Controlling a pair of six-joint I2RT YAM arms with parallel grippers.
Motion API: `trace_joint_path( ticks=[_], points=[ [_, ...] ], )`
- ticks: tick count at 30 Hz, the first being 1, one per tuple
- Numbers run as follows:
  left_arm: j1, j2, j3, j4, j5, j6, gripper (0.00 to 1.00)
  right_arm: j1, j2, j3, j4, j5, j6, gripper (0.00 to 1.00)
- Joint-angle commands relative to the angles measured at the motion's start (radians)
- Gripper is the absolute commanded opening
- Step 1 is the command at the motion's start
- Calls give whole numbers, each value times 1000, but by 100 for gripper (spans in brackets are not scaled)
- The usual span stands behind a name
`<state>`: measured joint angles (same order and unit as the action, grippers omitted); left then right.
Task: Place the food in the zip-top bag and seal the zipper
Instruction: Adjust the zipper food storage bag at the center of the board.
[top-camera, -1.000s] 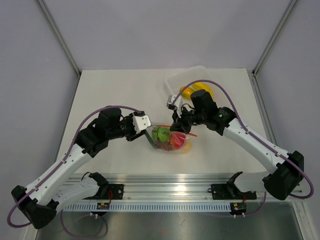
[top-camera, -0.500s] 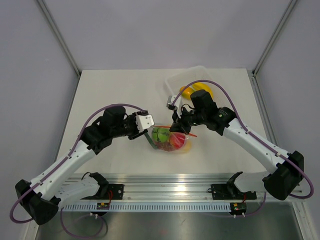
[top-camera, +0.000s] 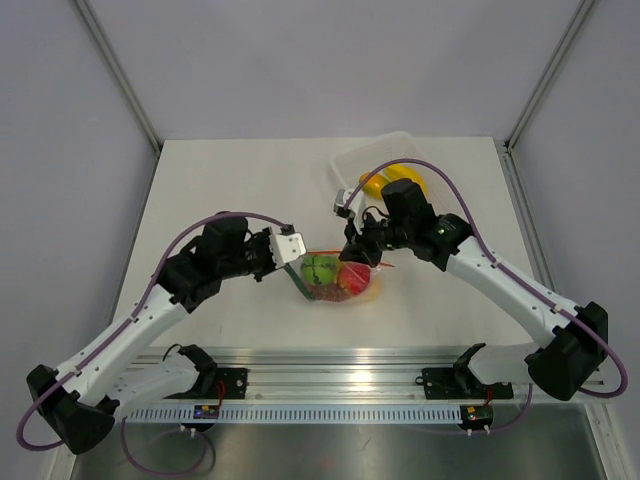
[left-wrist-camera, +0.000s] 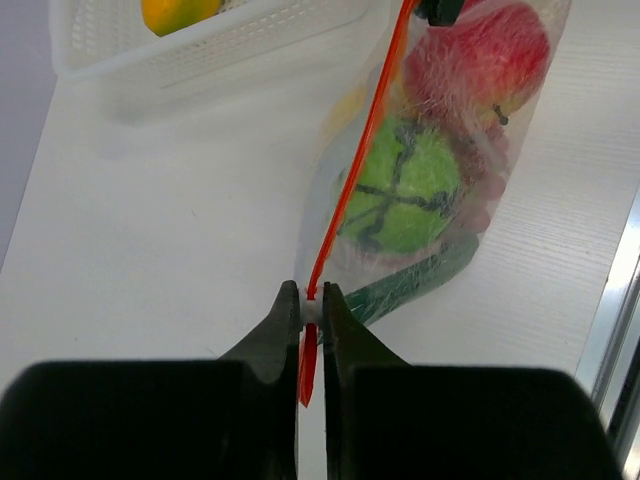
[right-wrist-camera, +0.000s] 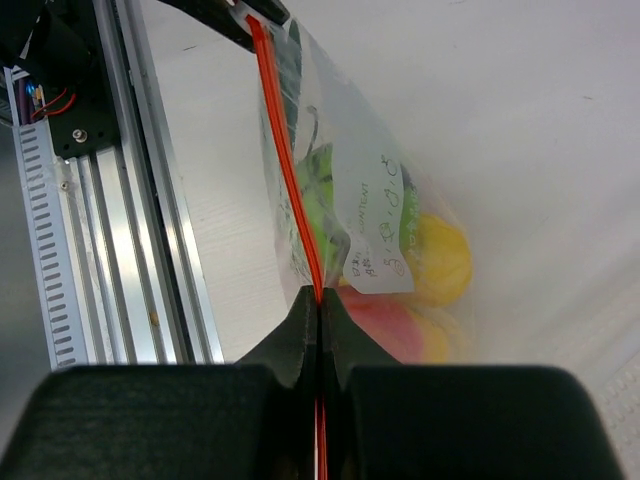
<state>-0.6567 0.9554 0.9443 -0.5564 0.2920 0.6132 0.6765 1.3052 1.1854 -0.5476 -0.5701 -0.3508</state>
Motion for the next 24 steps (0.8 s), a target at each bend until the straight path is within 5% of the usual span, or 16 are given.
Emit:
trace_joint_path(
  ticks=[1,18,19,20,22,23,24],
  points=[
    [5,-65,-19,-2,-36,4,0,-20,-46,25,38,44,22,0],
    [16,-153,-75,13,-96,-61,1,-123,-60,6,78,-22,73,0],
    [16,-147,-56,16,-100,-72,8,-123,-57,11,81,-39,75,0],
    [16,-145,-46,18,-112,-81,36,-121,-50,17,81,-48,78,0],
    [16,-135,-13,26,-122,-130,46,-120,-31,40,84,-74,85,0],
    [19,-133,28,33,-146,-170,64,-112,-20,49,87,-74,88,0],
    [38,-130,57,36,-146,-255,69,-106,0,65,98,-57,99,0]
  ],
)
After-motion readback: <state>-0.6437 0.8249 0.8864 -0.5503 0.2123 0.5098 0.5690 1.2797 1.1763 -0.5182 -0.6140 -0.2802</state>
